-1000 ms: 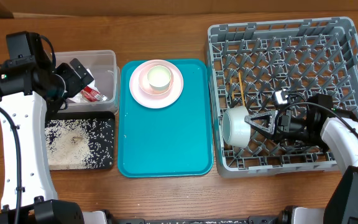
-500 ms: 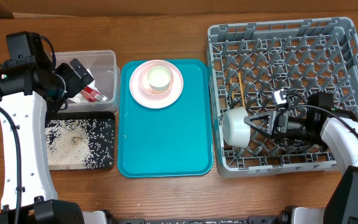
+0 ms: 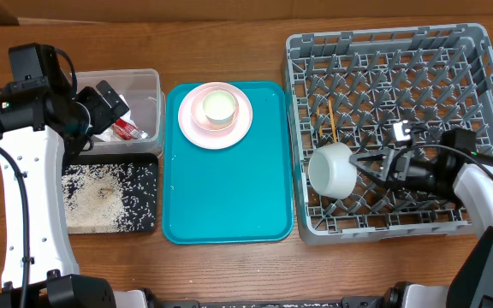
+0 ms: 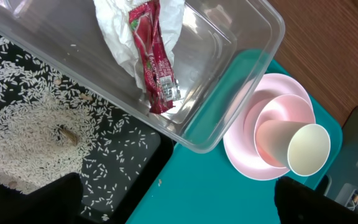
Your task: Sort waste into correct bins and load items into the dishwasher
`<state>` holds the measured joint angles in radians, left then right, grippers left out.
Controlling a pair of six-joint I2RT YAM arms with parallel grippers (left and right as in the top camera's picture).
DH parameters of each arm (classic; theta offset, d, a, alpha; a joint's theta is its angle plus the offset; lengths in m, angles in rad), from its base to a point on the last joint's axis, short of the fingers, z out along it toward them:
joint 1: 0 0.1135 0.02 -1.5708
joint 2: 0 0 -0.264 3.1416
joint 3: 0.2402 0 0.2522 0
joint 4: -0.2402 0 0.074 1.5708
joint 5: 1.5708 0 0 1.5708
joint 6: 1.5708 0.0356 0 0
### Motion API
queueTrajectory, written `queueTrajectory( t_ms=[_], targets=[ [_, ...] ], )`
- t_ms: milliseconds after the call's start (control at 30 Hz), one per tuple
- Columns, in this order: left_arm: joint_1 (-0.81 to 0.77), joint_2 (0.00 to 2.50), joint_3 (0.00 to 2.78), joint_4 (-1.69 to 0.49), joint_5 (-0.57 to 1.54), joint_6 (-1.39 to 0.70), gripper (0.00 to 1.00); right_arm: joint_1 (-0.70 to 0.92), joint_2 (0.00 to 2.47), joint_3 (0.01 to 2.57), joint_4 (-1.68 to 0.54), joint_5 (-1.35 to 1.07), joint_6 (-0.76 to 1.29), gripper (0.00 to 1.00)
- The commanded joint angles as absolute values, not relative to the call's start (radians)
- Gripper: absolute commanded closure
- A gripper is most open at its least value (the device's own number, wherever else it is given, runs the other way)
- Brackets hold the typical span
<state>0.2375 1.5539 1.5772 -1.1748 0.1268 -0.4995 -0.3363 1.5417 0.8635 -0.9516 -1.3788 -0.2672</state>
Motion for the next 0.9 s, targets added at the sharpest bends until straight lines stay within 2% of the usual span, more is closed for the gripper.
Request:
queueTrajectory(
  t_ms=[0, 400, 533, 667, 867],
  targets=[
    [0.235, 1.537, 1.591, -1.174, 0.126, -0.509, 0.00, -0.371, 1.522, 0.861, -0.947, -1.388, -0.285, 0.87],
    [0.235, 1.537, 1.591, -1.174, 0.126, -0.509, 0.00, -0.389, 1.522, 0.861, -0.946, -1.309, -0.278, 0.81],
    [0.235, 1.537, 1.591, -1.174, 0.126, -0.509, 0.00, -0.389, 1.522, 0.873, -0.936, -1.277, -0.174, 0.81],
    [0.235, 1.537, 1.591, -1.174, 0.126, -0.509, 0.00, -0.387, 1.520, 0.971, -0.967, -1.113, -0.091, 0.82],
    [0.235, 1.537, 1.591, -1.174, 0.126, -0.509, 0.00, -0.377, 1.520, 1.239, -1.140, -0.931, -0.073, 0.81]
  ],
)
